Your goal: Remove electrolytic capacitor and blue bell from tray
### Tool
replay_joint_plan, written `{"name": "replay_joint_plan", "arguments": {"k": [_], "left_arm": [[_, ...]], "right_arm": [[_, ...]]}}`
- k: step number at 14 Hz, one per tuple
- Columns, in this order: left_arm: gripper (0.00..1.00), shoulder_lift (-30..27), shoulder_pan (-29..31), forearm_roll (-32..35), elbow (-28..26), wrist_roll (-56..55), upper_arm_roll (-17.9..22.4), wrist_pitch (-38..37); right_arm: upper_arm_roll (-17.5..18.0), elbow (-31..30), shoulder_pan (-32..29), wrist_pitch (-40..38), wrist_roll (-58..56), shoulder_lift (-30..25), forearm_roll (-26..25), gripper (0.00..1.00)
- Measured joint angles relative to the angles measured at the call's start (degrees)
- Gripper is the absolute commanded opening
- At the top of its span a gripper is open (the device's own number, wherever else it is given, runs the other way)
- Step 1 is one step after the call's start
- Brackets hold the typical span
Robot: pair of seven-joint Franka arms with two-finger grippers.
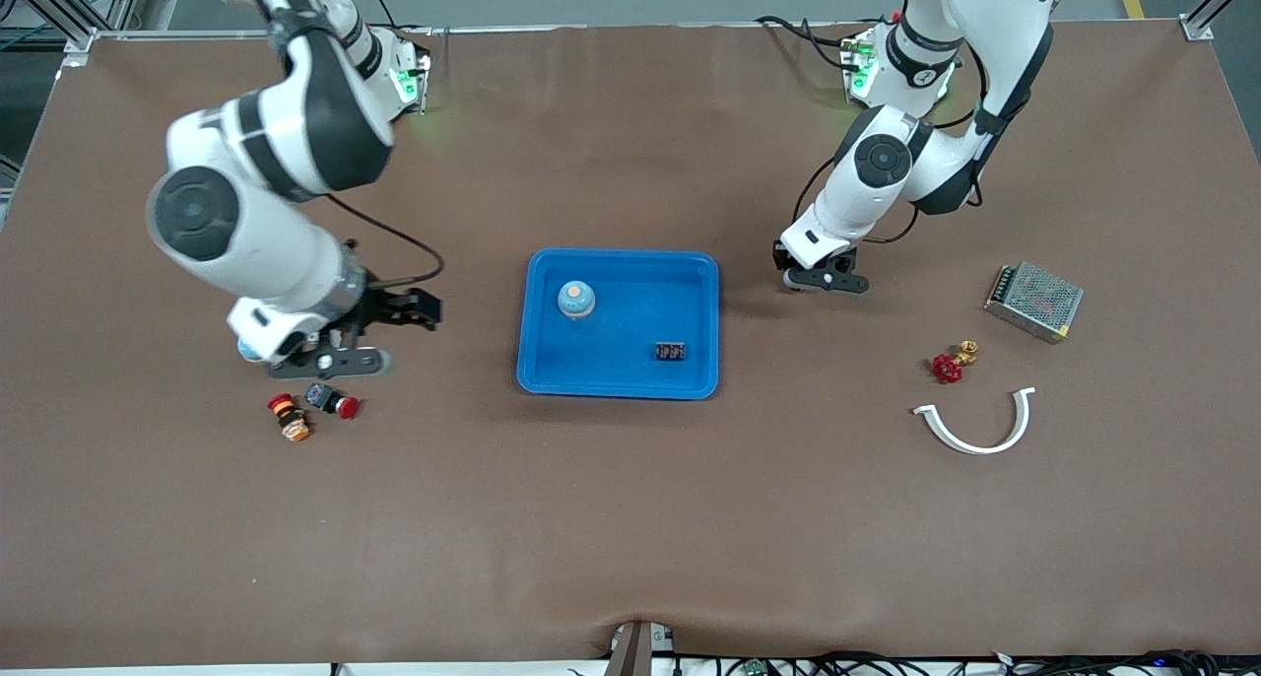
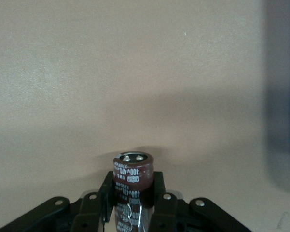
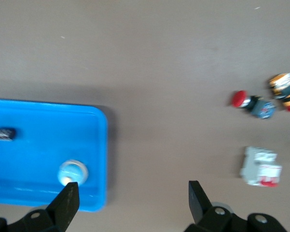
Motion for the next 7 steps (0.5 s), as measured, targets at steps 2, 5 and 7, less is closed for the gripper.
{"name": "replay_joint_plan", "arguments": {"k": [2, 5, 7], "left_arm": [[0.0, 0.01, 0.09, 0.67, -0.05, 0.01, 0.17, 0.0], [0.0, 0.22, 0.39, 1.15, -0.19, 0.06, 0.43, 0.0], [0.0, 0.48, 0.82, 1.63, -0.2, 0.06, 0.47, 0.0]], "right_arm": [[0.0, -0.72, 4.14, 3.71, 6.63, 1.62, 0.09, 1.0], [-0.04, -4.28, 9.04, 10.5, 13.14, 3.99, 0.1, 1.0], [-0.05, -6.29, 10.7, 12.87, 14.76, 4.79, 0.1, 1.0]]}}
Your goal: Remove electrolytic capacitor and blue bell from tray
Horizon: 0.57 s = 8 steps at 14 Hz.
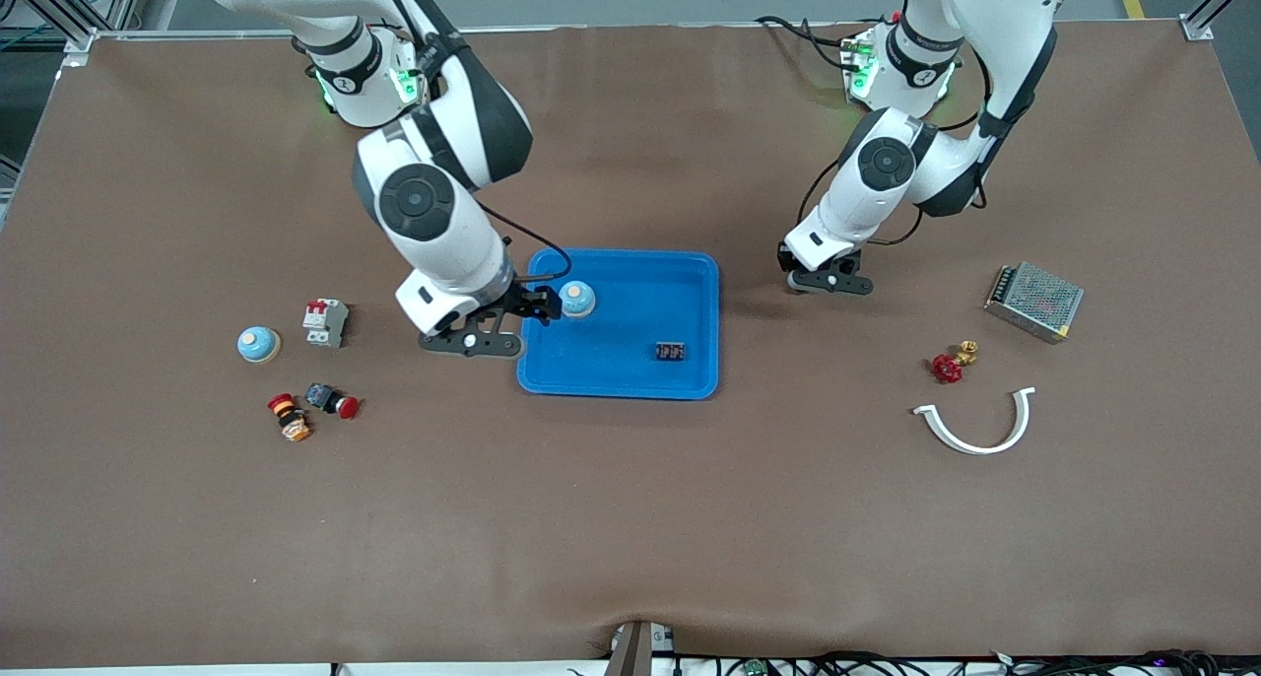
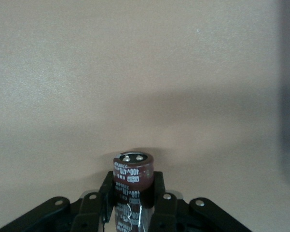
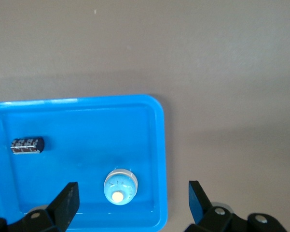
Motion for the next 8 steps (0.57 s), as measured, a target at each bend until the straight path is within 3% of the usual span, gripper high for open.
{"name": "replay_joint_plan", "arguments": {"k": [8], "left_arm": [[0.0, 0.29, 2.02, 2.61, 0.0, 0.01, 0.16, 0.0]], "right_arm": [[-0.04, -9.34, 5.51, 10.49, 1.56, 1.39, 0.03, 1.0]]}}
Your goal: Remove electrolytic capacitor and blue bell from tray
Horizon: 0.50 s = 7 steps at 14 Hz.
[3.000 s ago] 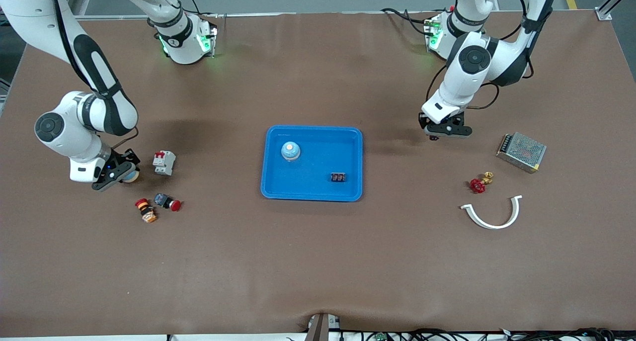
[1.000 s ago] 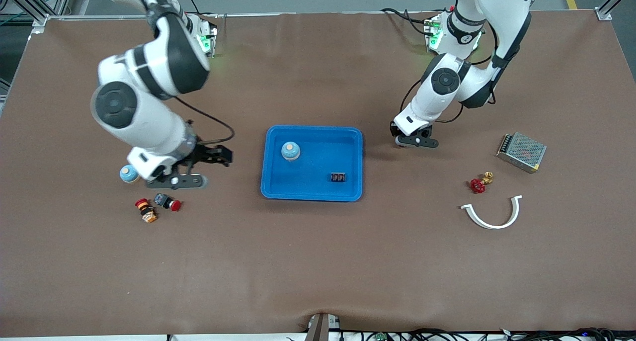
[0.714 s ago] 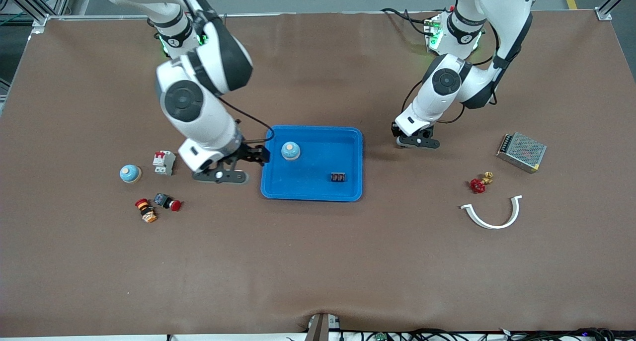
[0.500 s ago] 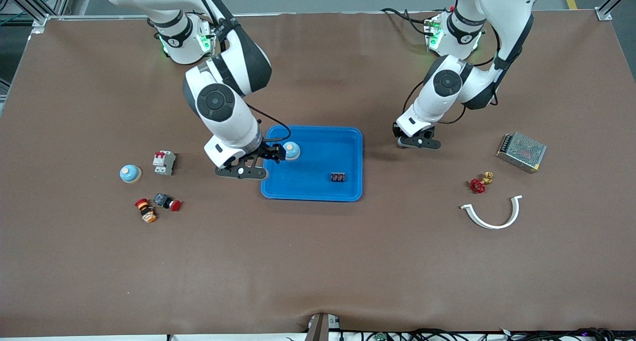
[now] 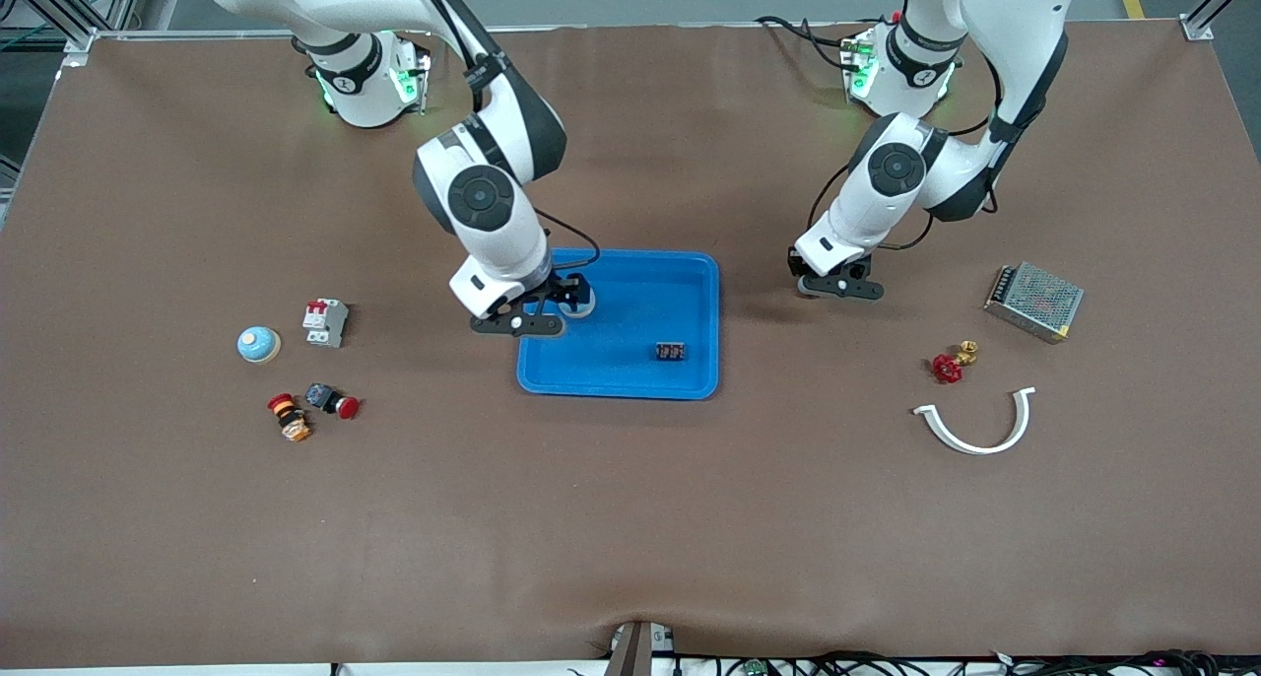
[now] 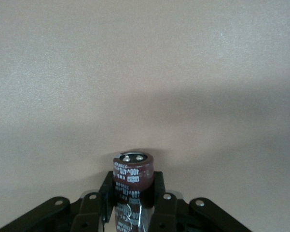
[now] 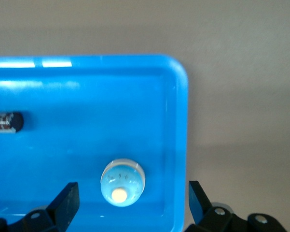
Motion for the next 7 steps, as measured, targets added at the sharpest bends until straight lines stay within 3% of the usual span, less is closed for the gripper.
{"name": "replay_joint_plan", "arguments": {"k": [7], "left_arm": [[0.0, 0.21, 0.01, 0.2, 0.0, 0.0, 0.21, 0.0]], "right_arm": [[0.0, -0.56, 6.44, 1.57, 4.24, 3.34, 0.01, 1.0]]}}
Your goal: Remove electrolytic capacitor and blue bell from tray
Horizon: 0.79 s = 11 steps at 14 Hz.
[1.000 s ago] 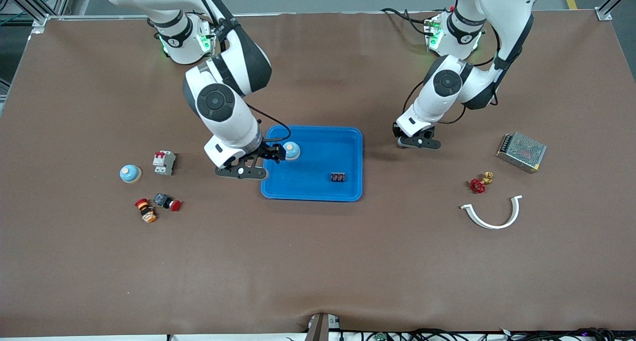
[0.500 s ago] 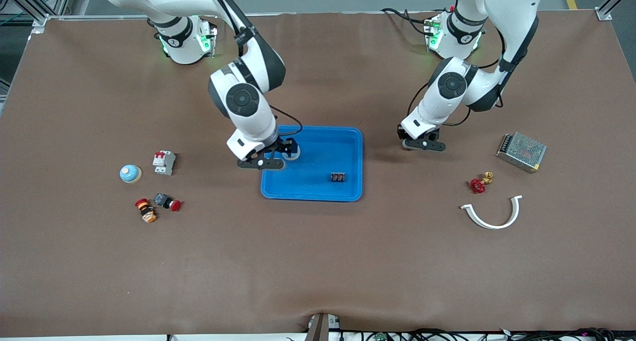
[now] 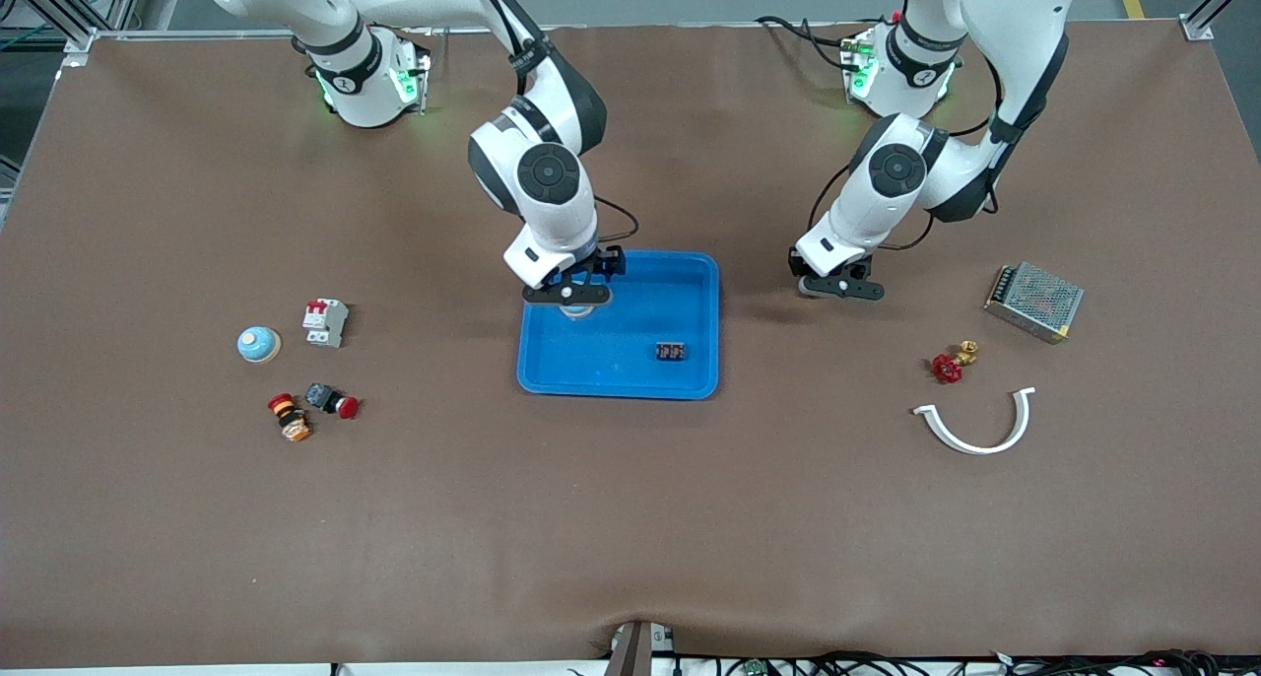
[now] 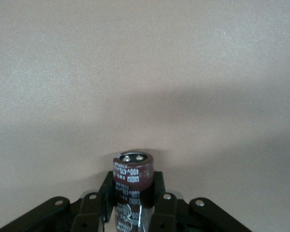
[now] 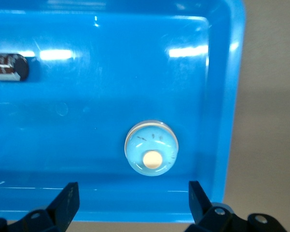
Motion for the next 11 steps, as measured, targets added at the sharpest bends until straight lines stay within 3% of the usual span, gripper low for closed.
{"name": "replay_joint_plan", "arguments": {"k": [6, 8, 9, 10, 11], "left_arm": [[0.0, 1.0, 0.03, 2.43, 0.01, 0.0, 1.84, 1.43], [0.47, 1.0, 0.03, 2.46, 0.01, 0.0, 1.84, 1.43], [0.64, 1.0, 0.03, 2.46, 0.01, 0.0, 1.84, 1.43], [0.67, 1.01, 0.04, 2.46, 0.02, -0.08, 1.85, 1.47], [0.87, 1.01, 0.05, 2.46, 0.07, -0.22, 1.87, 1.55]], "right_arm": [[-0.58, -0.1, 0.08, 4.97, 0.0, 4.31, 0.0, 1.0], [-0.76, -0.14, 0.07, 5.65, -0.01, 4.85, 0.0, 1.0], [-0.85, -0.23, 0.06, 5.96, -0.01, 5.16, 0.0, 1.0], [-0.91, -0.62, 0.06, 6.73, -0.04, 5.47, 0.0, 1.0], [-0.95, -1.39, 0.05, 8.25, -0.05, 5.73, 0.0, 1.0]]}}
